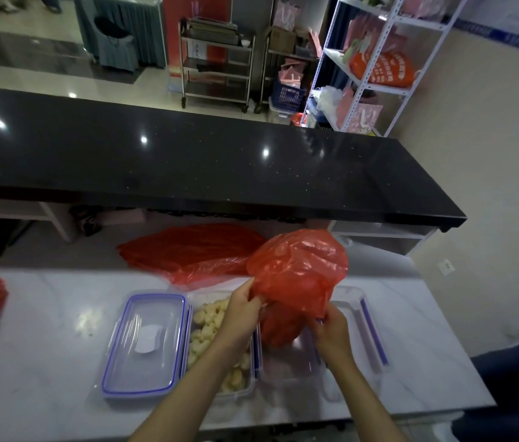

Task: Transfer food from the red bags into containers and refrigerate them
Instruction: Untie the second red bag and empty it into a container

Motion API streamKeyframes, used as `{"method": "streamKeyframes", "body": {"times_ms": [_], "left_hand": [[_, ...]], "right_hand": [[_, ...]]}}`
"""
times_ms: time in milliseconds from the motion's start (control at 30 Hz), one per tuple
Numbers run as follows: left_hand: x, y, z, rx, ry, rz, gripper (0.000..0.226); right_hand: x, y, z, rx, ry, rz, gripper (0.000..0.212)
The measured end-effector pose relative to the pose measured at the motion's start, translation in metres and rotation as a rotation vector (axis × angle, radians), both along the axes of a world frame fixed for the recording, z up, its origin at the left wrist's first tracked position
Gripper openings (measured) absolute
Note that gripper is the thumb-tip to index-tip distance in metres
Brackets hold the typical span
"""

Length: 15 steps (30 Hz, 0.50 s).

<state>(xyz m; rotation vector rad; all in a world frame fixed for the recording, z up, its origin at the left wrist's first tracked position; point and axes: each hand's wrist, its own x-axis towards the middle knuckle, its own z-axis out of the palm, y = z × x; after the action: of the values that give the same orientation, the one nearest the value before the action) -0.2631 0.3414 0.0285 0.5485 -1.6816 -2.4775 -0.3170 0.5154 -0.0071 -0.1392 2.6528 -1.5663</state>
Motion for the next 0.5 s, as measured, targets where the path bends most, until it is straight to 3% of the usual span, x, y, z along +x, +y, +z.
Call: {"method": "streamKeyframes", "body": {"times_ms": [67,233,300,400,500], "left_hand": [[0.001,-0.006,-0.007,-0.075,0.055,-0.059,0.043],[0.004,-0.008,-0.032,-0.643,0.047,-0.23,0.076],[0.005,0.002,-0.036,-0.703,0.014,-0.276,0.065],[0.006,0.008,-0.035,-0.821,-0.01,-0.328,0.019],[0.005,0.007,-0.036,-0.838,-0.001,-0.261,0.026]], "right_hand": [[-0.001,0.004,0.005,-0.055,0.04,0.022,0.023],[-0.006,0.009,0.012,-0.18,0.021,0.056,0.025],[-0.008,0.006,0.017,-0.231,0.014,0.048,0.021],[-0.008,0.004,0.023,-0.277,0.002,0.061,0.009],[-0.007,0.006,0.026,-0.346,-0.009,0.055,0.006]]}}
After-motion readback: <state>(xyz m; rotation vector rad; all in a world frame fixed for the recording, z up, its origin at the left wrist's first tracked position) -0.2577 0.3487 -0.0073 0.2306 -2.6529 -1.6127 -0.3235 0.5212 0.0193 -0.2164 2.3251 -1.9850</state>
